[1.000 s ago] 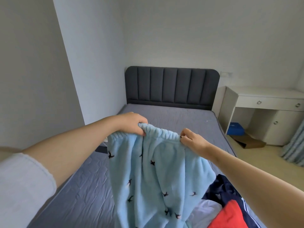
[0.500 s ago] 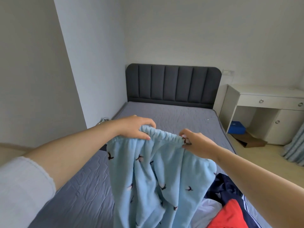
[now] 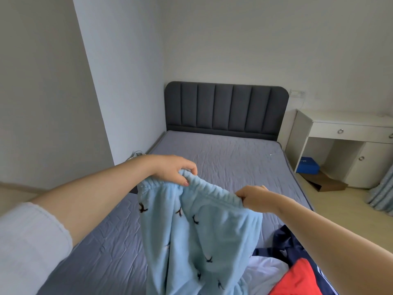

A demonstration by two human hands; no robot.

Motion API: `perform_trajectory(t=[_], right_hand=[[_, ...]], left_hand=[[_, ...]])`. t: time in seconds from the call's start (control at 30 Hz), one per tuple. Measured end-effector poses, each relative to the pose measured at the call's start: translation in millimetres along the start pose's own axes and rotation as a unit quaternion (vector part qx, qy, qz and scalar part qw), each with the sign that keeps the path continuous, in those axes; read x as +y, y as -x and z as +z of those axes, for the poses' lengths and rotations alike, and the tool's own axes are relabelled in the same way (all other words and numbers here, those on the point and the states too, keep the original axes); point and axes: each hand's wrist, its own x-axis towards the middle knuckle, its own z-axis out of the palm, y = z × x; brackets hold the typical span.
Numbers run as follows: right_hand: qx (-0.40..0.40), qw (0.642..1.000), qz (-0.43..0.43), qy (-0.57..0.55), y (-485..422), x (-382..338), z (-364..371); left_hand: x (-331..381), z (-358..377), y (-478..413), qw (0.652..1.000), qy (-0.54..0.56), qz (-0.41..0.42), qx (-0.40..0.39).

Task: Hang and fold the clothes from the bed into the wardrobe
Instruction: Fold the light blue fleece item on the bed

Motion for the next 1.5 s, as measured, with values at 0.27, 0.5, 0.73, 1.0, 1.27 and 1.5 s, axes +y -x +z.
perform_trajectory(t=[0.27,0.5,0.73,1.0,1.27,1.5], right_hand=[[0.062,0.946,0.010,-0.318,-4,-12,-9],[0.160,0.966,-0.006,-0.206,-9,-19,-13],[0.069,0.994,0.065,-0.052,-12,-18,-31],[0.353,0.926,0.091,-0.092,-4,-27,-94],[0.611,0.789,0.016,0.058,25,-46,-204],[0.352,0.929,-0.070,-0.093,33,-52,-208]], left_hand=[[2,-9,4,0.995,-0.077,-0.046,-0.042],[-5,-33,13,0.989,-0.007,-0.080,0.122],[-7,-33,16,0.984,-0.064,-0.076,0.149],[-17,-61,13,0.913,-0.137,-0.184,0.337],[11,-170,48,0.730,-0.287,-0.149,0.602],[19,-165,52,0.920,0.031,-0.138,0.365]])
